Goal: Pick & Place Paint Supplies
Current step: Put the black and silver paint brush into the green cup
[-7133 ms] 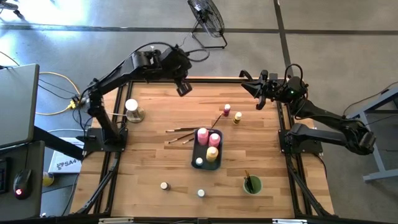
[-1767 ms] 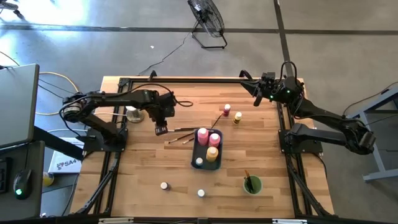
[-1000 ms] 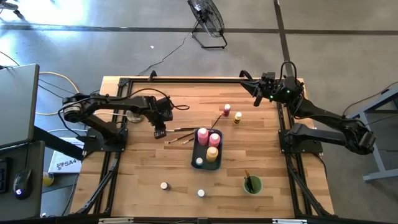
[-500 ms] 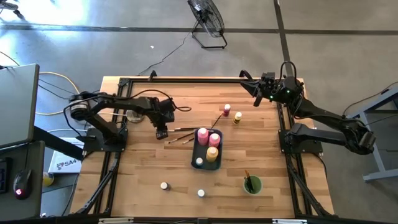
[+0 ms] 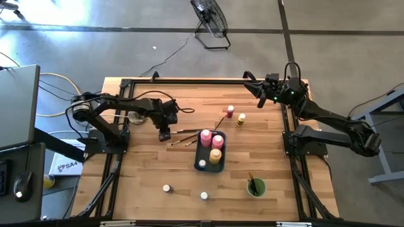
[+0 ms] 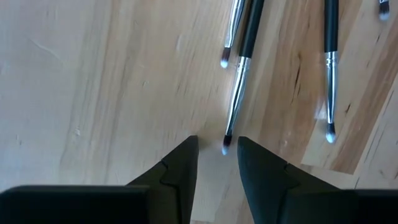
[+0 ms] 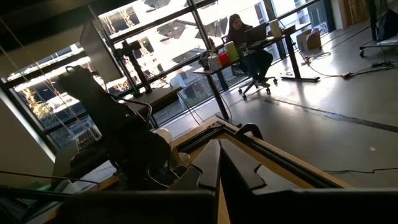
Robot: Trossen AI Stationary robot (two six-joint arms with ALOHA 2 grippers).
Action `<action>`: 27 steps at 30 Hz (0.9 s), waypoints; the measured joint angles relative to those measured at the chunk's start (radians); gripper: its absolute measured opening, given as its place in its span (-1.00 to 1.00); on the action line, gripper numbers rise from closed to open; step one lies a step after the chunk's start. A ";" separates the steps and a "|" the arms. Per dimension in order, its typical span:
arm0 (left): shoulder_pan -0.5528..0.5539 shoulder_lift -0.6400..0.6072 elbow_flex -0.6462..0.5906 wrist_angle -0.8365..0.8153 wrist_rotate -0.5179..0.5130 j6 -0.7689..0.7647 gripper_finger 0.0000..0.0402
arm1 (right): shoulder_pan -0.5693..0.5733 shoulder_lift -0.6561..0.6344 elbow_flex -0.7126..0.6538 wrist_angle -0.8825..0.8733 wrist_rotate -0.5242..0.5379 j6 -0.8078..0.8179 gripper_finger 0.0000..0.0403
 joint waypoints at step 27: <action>-0.157 0.002 -0.001 0.018 -0.183 -0.150 -0.44 | 0.000 0.000 0.000 0.000 0.000 0.000 -0.99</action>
